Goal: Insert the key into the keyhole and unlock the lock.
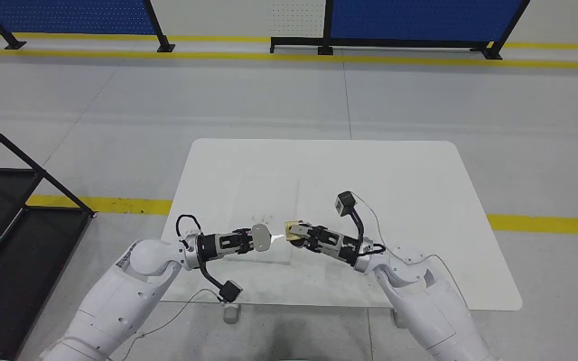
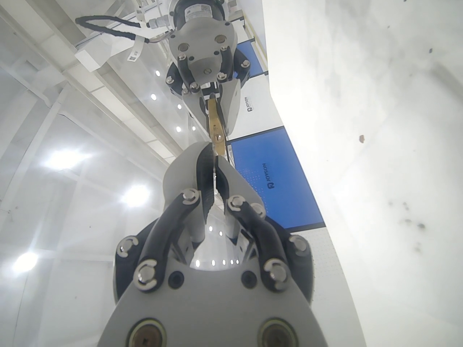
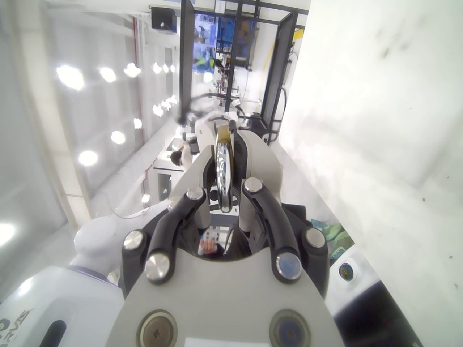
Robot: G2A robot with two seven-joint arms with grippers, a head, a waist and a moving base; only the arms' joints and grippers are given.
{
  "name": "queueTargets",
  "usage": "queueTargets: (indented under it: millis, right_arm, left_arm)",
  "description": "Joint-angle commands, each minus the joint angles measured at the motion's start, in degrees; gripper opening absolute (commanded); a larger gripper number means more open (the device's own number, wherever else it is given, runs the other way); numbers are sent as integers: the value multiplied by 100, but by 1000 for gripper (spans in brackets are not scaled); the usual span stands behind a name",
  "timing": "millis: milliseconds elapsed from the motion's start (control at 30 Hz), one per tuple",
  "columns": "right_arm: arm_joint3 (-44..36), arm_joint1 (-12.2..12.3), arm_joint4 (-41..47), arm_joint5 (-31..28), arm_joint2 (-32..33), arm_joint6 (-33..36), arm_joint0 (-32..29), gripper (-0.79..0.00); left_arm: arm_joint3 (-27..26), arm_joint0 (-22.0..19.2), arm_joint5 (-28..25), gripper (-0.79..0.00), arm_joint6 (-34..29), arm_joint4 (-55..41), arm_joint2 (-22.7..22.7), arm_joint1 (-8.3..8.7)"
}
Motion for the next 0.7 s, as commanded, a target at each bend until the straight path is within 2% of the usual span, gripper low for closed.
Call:
queueTargets:
  millis: [0, 667]
  right_arm:
    - [-8, 0, -3, -11, -7, 12, -3, -785]
    - [-3, -2, 48, -26, -22, 84, 1, -785]
  left_arm:
    - [6, 1, 4, -785, -5, -6, -2, -2]
    - [2, 7, 21, -785, 17, -13, -15, -13]
